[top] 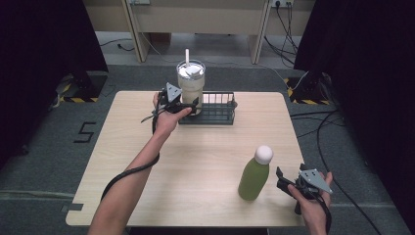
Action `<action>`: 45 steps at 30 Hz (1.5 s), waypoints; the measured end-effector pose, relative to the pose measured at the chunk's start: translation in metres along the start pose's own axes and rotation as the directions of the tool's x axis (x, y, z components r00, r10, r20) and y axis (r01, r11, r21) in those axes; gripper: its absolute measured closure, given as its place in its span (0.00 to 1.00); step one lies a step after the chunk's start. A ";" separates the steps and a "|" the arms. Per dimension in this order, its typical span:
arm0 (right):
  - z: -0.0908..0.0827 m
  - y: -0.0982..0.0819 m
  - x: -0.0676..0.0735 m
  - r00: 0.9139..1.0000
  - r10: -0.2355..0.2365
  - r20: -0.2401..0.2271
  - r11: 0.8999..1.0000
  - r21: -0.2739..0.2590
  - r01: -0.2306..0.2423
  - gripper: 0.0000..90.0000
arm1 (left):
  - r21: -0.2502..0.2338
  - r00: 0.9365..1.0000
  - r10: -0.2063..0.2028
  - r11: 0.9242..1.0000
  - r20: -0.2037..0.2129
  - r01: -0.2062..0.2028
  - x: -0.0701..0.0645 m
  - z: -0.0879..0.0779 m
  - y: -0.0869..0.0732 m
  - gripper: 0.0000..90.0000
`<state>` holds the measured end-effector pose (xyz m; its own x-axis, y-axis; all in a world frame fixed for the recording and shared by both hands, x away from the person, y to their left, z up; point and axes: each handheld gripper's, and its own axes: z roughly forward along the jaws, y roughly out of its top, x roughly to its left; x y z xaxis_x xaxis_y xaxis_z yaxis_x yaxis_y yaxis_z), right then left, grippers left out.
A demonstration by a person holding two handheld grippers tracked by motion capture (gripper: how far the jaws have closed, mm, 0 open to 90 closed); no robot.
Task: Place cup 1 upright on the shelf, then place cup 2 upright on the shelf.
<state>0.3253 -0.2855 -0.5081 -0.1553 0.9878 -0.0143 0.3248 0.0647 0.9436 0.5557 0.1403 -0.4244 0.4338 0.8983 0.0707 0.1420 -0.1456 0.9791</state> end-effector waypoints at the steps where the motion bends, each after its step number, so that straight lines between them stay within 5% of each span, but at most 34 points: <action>1: -0.001 0.001 0.000 1.000 0.001 -0.001 1.000 -0.003 -0.001 0.14 | -0.001 1.000 0.005 1.000 0.003 -0.005 0.000 -0.002 -0.001 0.00; 21: -0.015 0.009 0.002 1.000 -0.014 -0.003 0.999 -0.043 0.014 0.14 | -0.022 0.999 0.033 0.999 0.024 -0.033 0.002 -0.039 -0.010 0.00; 32: -0.022 0.012 0.008 0.997 -0.058 -0.049 0.997 -0.063 0.055 0.12 | -0.030 0.999 0.041 0.999 0.025 -0.041 0.002 -0.052 -0.012 0.00; 45: -0.046 0.015 0.026 0.984 -0.109 -0.142 0.989 -0.116 0.092 0.04 | -0.029 0.998 0.060 0.998 0.028 -0.059 0.004 -0.071 -0.020 0.00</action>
<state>0.2832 -0.2657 -0.4792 -0.3204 0.9447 -0.0696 0.1989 0.1389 0.9701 0.4913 0.1759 -0.4301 0.4658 0.8762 0.1236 0.0906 -0.1862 0.9783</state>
